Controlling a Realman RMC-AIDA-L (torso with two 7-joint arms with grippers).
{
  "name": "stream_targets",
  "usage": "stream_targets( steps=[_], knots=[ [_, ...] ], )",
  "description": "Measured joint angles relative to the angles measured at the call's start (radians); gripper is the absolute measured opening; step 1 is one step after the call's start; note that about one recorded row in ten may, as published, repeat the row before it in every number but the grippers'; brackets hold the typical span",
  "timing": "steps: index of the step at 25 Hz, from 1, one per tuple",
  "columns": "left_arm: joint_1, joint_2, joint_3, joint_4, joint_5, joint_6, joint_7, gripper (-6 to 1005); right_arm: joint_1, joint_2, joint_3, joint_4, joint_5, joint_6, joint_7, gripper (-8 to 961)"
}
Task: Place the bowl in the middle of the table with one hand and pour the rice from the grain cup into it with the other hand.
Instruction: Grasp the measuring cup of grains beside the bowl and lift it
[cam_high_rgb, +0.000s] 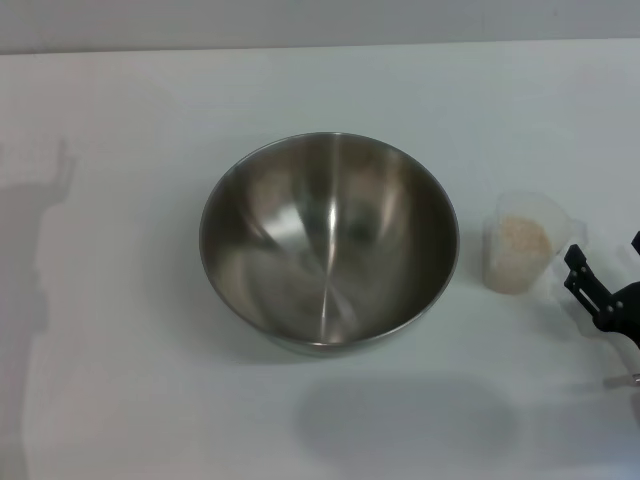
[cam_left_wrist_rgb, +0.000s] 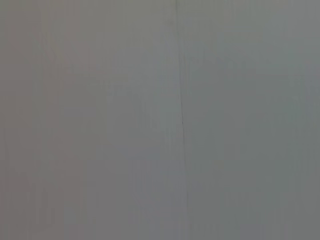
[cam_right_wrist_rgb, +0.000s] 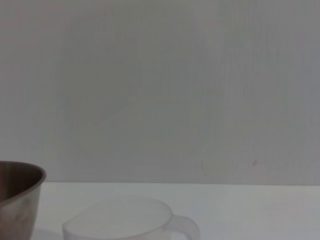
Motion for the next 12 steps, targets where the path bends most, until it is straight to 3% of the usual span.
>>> stream_targets(
  steps=[12],
  knots=[
    [0.007, 0.000, 0.001, -0.006, 0.003, 0.002, 0.000, 829, 0.020, 0.000, 0.008, -0.002, 0.002, 0.012, 0.001, 847]
  ],
)
